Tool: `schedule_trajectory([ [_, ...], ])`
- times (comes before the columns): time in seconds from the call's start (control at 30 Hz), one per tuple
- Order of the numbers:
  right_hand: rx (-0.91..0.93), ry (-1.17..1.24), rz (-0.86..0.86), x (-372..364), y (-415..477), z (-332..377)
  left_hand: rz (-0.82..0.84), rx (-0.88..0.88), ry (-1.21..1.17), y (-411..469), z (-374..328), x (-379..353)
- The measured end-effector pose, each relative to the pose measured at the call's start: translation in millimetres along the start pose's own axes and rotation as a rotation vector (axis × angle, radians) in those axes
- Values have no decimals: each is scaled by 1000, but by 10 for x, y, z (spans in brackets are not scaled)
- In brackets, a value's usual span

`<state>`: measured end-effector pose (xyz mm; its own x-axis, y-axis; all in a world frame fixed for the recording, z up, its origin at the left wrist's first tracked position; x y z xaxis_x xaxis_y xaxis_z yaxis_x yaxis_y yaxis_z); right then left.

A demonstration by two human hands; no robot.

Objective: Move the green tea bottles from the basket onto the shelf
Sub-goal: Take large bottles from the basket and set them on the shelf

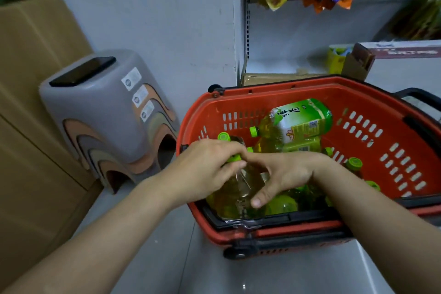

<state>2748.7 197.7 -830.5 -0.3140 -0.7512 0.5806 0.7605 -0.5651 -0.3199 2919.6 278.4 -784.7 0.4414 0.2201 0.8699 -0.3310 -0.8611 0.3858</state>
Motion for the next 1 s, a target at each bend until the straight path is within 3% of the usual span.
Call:
schedule_trajectory([
  [0.13,154,376,-211,56,-42,125,-245,32,-80,249,-35,275],
  [0.23,259,628,-483,101,-21,144,-366,241,-321,436,18,359],
  [0.3,282,735,-648,145,-45,122,-372,375,-539,506,51,280],
  [0.37,290,878,-758,200,-63,86,-280,459,-612,480,49,118],
  [0.5,184,1244,-773,256,-24,35,-143,489,-686,378,-118,-258],
  [0.67,100,1376,-720,340,-112,44,-339,631,-886,420,-221,-401],
  [0.77,11,1145,-834,463,-153,-38,-447,746,-990,368,-240,-508],
  [0.87,-150,464,-864,779,-234,-239,-514,795,-923,347,-124,-545],
  [1.0,-205,-466,-695,1154,-76,-663,-562,808,-872,336,-82,-527],
])
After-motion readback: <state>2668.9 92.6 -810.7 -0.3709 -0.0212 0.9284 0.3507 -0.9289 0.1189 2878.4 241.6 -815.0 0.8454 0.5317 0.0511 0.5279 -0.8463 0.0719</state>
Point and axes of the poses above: each hand's wrist, its own y-axis towards the middle knuckle, its own x-axis out of the back of the hand, z = x × y, the point moved 1 cm from there along y, towards the middle knuckle, and after that the axes turned 13 degrees about -z, right-handed, at the moved point
